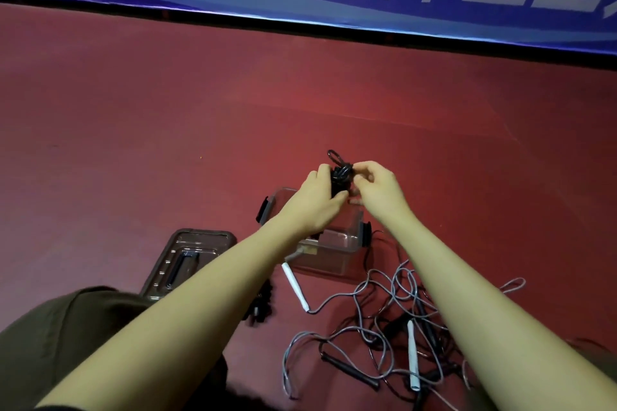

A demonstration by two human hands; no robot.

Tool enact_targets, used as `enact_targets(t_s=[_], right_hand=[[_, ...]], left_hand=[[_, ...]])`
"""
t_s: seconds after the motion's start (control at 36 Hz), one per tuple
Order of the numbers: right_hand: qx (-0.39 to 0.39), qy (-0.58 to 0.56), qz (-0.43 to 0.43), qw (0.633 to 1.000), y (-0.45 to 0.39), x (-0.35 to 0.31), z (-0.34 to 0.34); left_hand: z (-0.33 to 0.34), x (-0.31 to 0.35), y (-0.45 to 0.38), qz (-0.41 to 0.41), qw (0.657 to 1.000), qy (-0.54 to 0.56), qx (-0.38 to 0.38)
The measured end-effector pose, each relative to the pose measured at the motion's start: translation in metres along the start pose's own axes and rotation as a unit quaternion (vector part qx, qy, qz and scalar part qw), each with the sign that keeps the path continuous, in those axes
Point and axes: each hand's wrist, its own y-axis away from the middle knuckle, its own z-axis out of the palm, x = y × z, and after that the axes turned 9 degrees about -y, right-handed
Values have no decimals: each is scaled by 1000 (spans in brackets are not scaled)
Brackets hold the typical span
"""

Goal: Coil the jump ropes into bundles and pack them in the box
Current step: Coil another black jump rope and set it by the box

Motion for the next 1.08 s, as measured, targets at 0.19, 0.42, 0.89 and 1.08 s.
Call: enact_targets(t_s=[0.19, 0.42, 0.89, 1.08], right_hand=[[-47, -72, 94, 992, 10, 56, 51], [-106, -56, 180, 976, 10, 137, 114], [-206, 110, 251, 939, 8, 274, 150], [-261, 262, 260, 892, 8, 297, 145]], left_hand=[[23, -67, 16, -71, 997, 29, -1], [74, -149, 26, -220, 974, 59, -12], [189, -240, 26, -239, 965, -67, -79], [195, -245, 28, -113, 981, -137, -78]])
